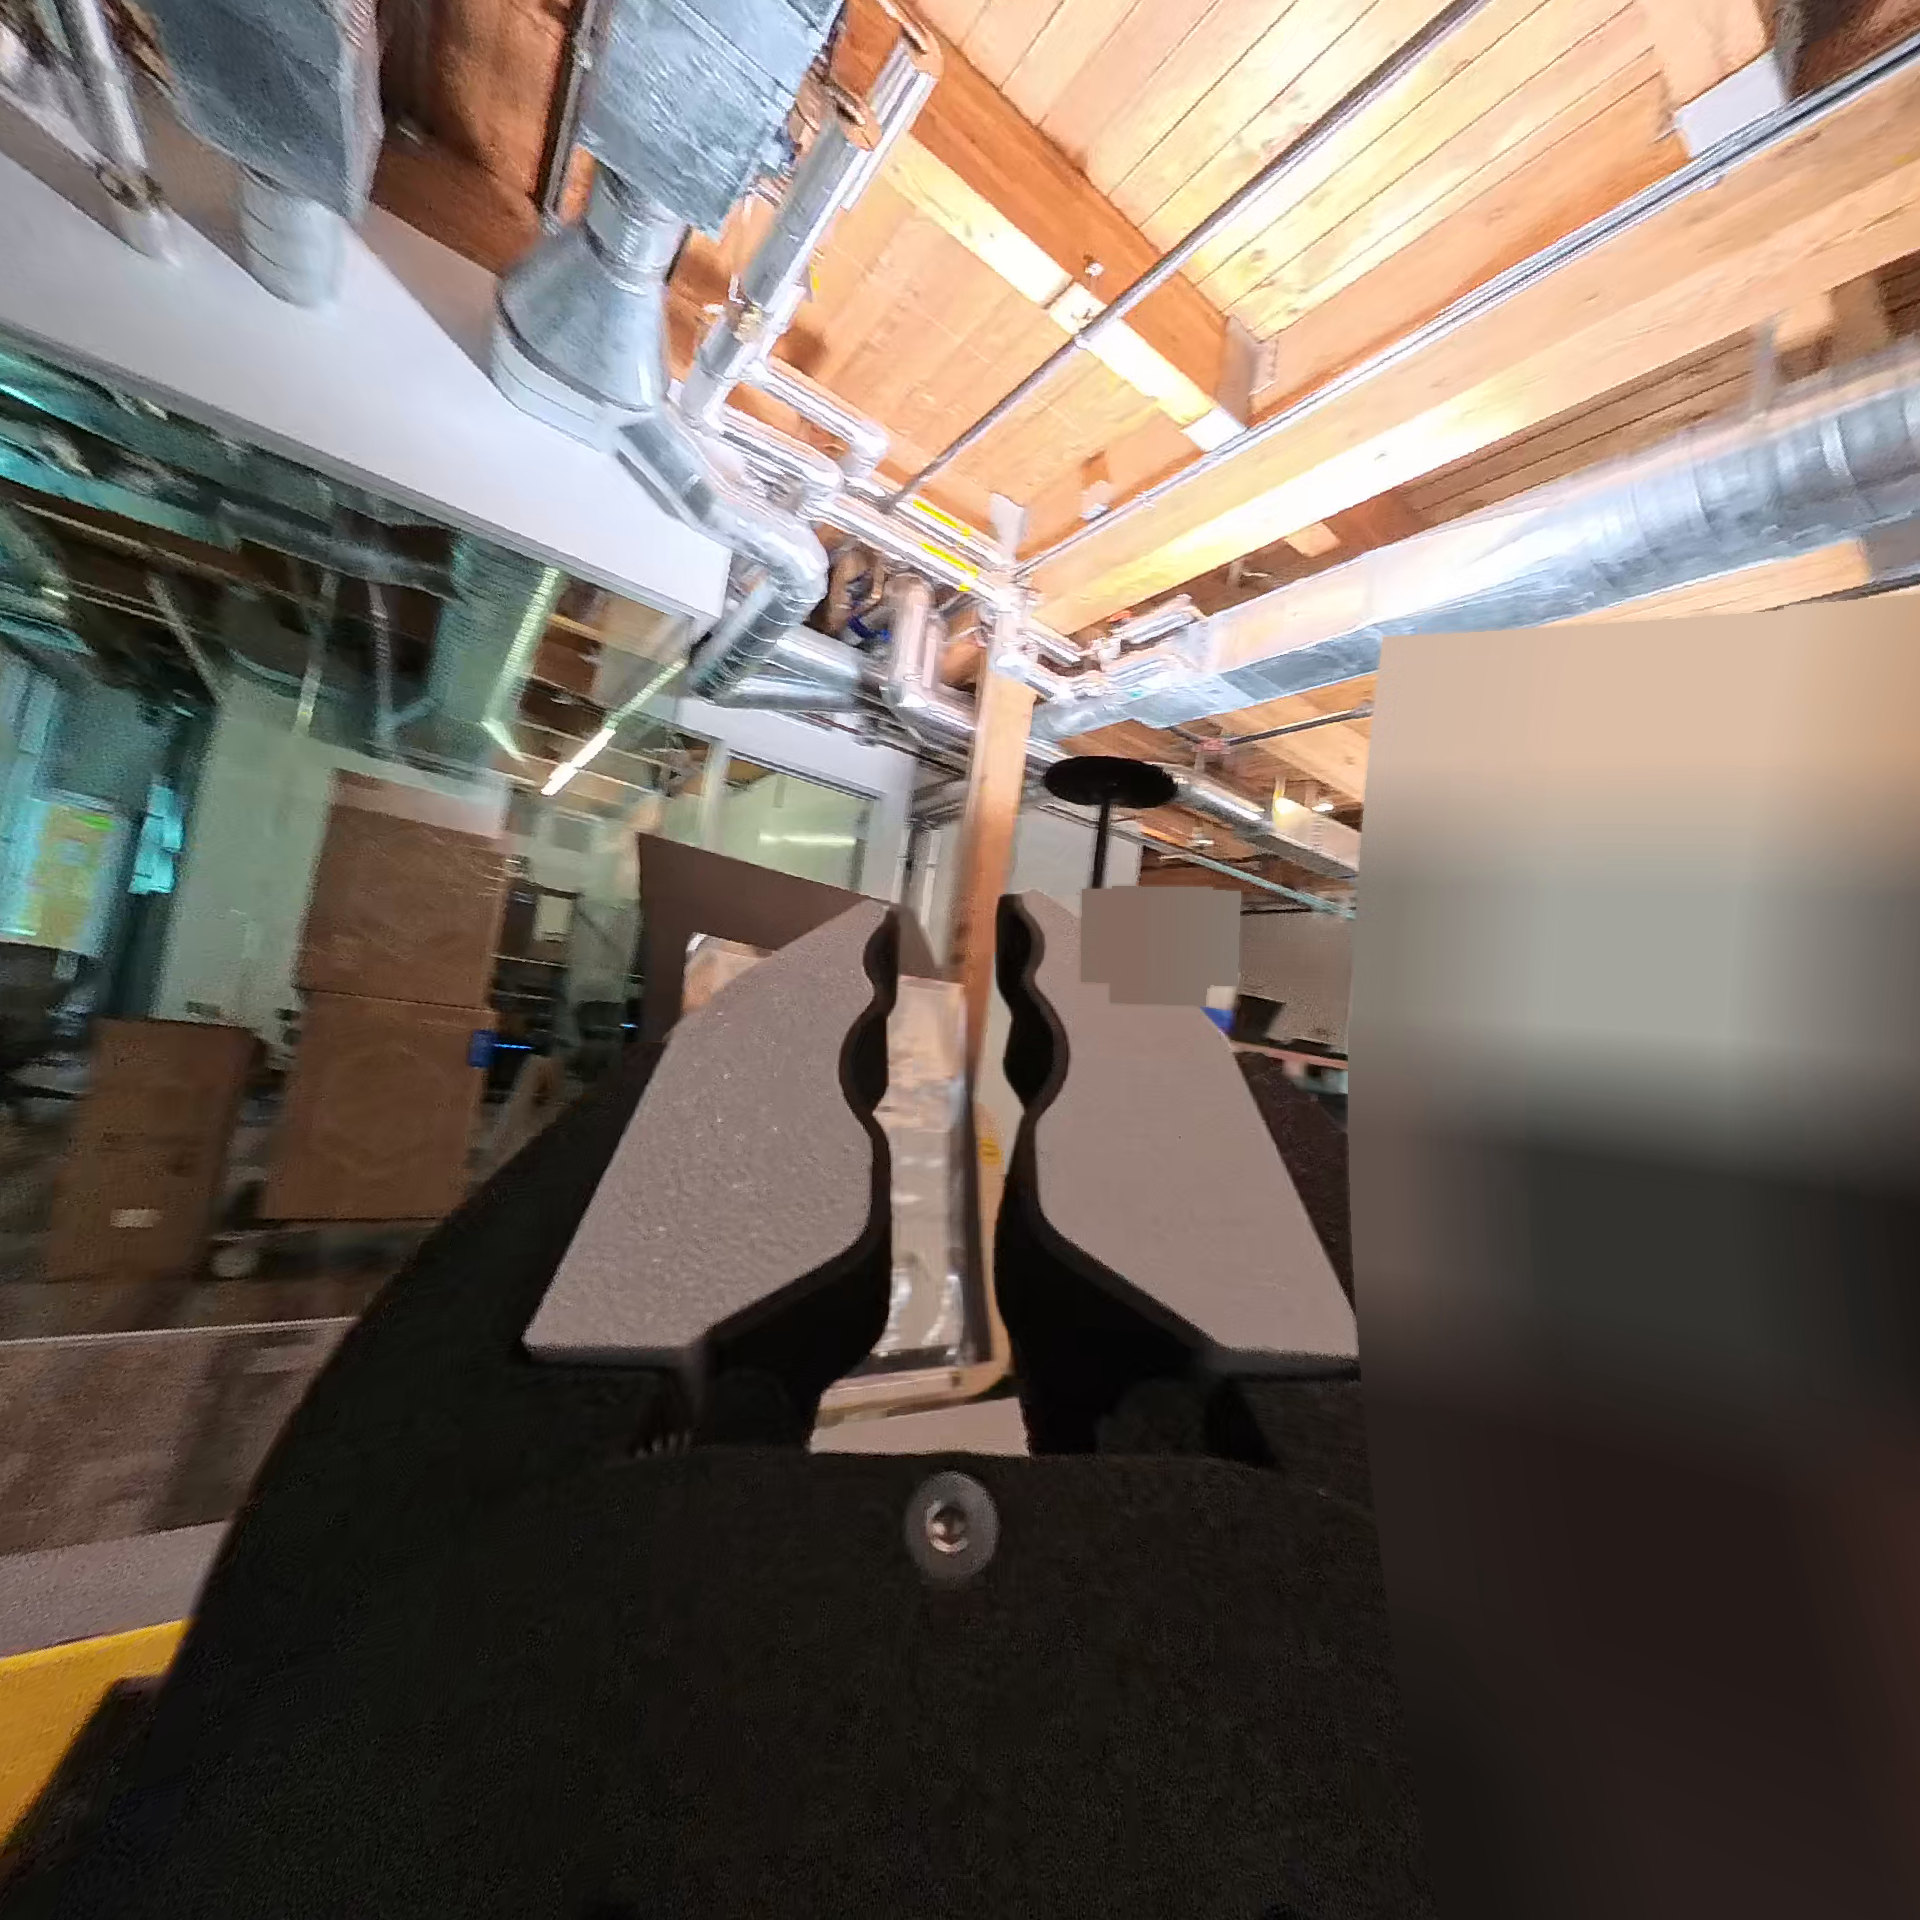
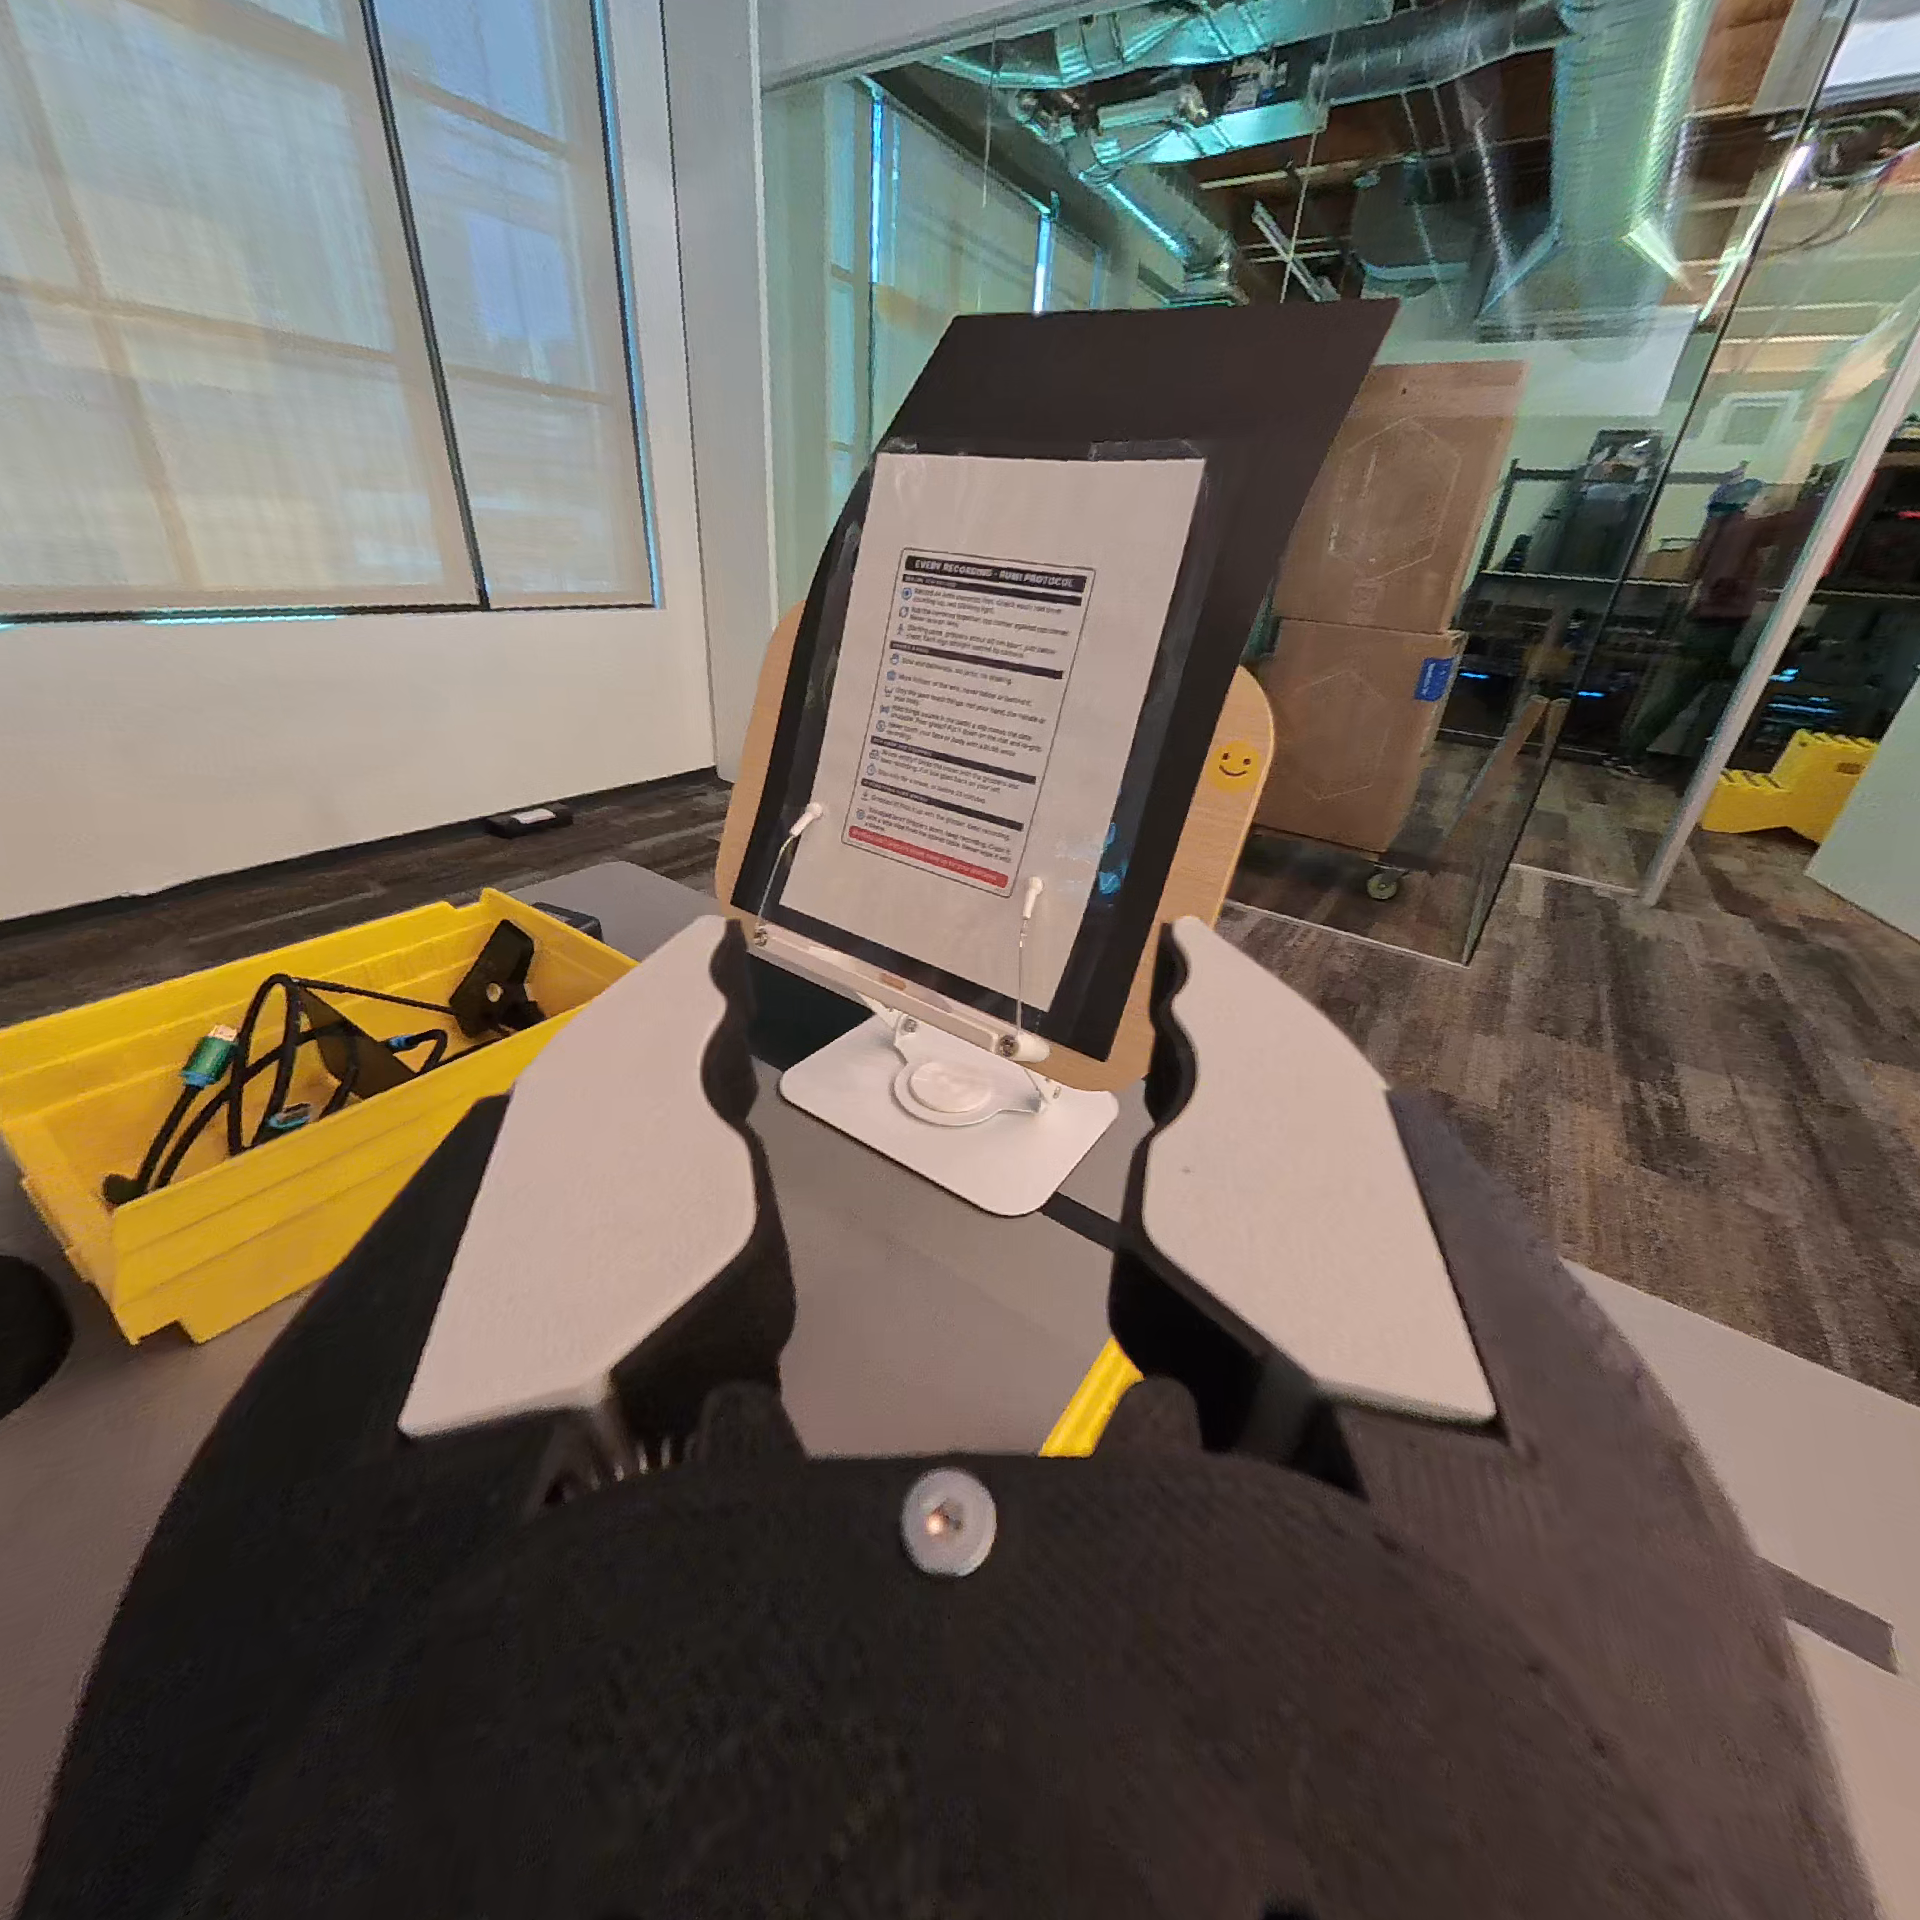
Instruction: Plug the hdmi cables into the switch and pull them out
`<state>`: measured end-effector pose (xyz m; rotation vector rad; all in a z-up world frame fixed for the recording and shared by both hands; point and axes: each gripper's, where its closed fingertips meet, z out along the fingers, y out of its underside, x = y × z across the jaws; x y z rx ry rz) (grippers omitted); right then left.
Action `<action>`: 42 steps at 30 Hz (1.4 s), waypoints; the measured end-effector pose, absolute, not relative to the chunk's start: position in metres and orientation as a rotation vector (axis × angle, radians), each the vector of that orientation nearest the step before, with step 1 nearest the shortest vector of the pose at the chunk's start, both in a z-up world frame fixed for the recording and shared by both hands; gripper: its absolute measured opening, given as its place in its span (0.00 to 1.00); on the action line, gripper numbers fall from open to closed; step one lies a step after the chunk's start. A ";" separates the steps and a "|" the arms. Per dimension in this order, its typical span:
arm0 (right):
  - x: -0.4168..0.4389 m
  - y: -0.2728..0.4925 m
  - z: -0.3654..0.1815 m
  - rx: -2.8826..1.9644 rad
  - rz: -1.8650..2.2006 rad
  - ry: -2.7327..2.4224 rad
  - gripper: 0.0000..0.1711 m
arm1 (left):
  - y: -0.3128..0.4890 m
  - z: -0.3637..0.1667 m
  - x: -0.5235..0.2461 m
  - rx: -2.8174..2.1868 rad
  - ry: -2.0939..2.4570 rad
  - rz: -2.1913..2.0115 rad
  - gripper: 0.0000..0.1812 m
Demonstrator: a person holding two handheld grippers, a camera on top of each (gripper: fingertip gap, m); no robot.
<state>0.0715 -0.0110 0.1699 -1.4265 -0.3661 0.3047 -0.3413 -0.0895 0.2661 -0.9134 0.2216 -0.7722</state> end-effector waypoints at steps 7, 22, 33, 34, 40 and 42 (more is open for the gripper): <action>0.061 -0.022 0.170 -1.435 0.569 -0.405 0.43 | -0.061 0.249 -0.344 -1.060 0.227 -0.647 0.10; 0.096 -0.051 0.201 -1.301 0.560 -0.374 0.42 | 0.159 0.035 -0.353 -2.111 0.456 -0.198 0.23; 0.116 -0.050 0.204 -1.278 0.568 -0.322 0.41 | 0.226 -0.061 -0.385 -2.515 0.429 0.417 0.38; 0.116 -0.049 0.203 -1.282 0.568 -0.324 0.41 | 0.228 -0.064 -0.390 -2.528 0.420 0.455 0.38; 0.111 -0.043 0.198 -1.305 0.587 -0.340 0.40 | 0.231 -0.092 -0.397 -2.648 0.382 0.465 0.34; 0.110 -0.044 0.197 -1.311 0.590 -0.350 0.40 | 0.232 -0.097 -0.399 -2.651 0.383 0.493 0.35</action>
